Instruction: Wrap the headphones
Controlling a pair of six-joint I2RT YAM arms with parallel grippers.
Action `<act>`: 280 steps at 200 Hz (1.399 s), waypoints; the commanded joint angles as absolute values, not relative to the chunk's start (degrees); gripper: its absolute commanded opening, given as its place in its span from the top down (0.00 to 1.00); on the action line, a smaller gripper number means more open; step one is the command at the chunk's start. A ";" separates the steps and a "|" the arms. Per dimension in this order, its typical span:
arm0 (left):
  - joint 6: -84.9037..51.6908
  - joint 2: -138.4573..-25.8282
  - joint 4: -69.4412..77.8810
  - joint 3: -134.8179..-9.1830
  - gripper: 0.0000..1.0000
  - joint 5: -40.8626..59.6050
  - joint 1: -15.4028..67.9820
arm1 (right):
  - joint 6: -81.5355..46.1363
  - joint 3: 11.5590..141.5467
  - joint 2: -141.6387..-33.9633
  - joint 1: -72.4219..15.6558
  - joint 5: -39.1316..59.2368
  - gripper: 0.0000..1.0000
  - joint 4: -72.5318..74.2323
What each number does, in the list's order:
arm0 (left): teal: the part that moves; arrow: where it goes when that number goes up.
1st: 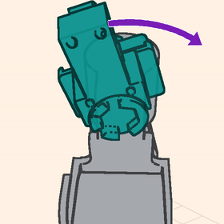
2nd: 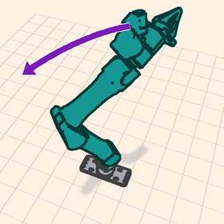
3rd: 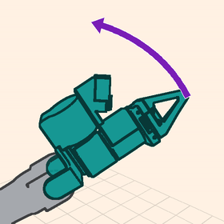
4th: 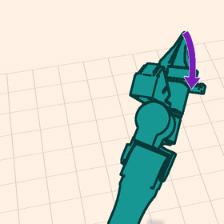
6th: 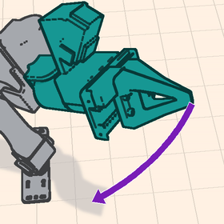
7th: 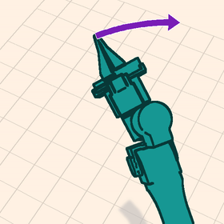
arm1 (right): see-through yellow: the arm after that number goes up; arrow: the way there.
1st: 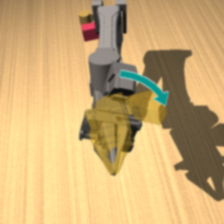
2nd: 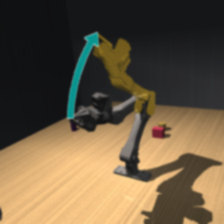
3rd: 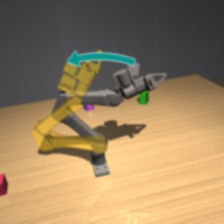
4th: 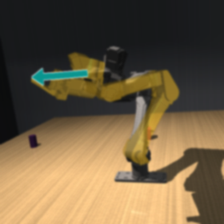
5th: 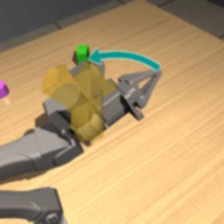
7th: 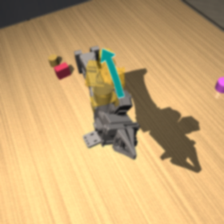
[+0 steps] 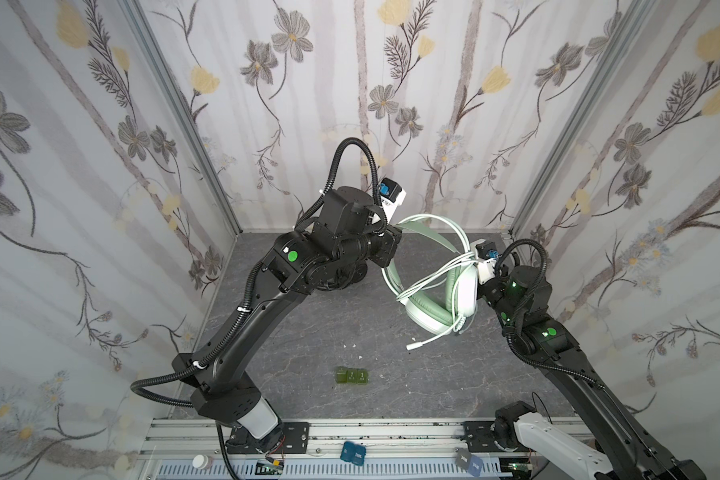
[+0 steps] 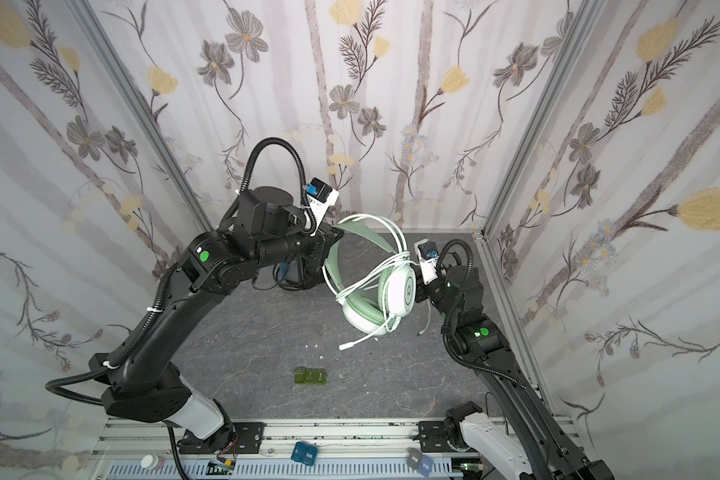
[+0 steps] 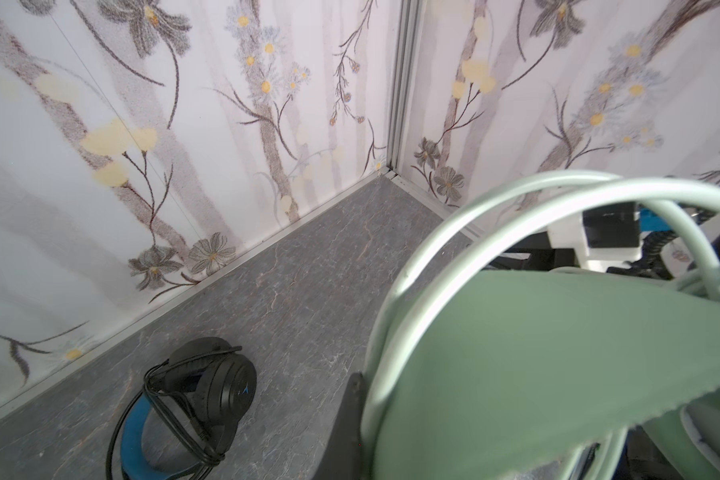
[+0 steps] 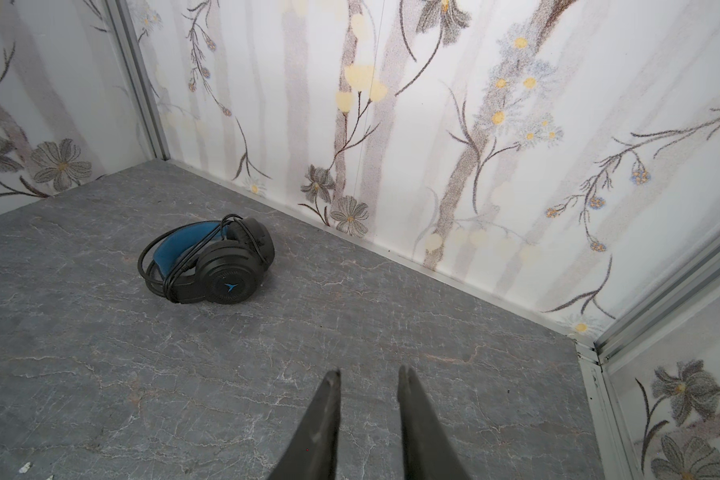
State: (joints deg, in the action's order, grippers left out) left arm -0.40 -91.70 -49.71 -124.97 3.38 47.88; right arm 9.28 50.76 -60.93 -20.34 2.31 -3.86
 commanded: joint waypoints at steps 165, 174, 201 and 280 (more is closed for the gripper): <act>-10.14 -95.62 -42.79 -136.01 1.00 13.89 45.79 | 7.05 38.35 -54.41 -19.12 12.04 0.59 8.99; -10.58 -95.84 -42.75 -136.43 1.00 13.46 45.70 | 6.73 37.05 -53.36 -19.16 13.27 0.56 10.29; -11.82 -96.06 -42.65 -137.37 1.00 12.57 45.61 | 6.05 33.39 -51.14 -19.00 16.49 0.49 12.63; -13.05 -95.51 -41.67 -137.46 1.00 11.60 45.30 | 0.84 26.60 -50.55 -18.73 21.33 0.45 18.45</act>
State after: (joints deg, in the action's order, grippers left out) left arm -10.31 -95.96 -47.00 -136.81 11.99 45.54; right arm 3.20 27.86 -50.46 -18.76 19.49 13.56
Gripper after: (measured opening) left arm 0.061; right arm 0.547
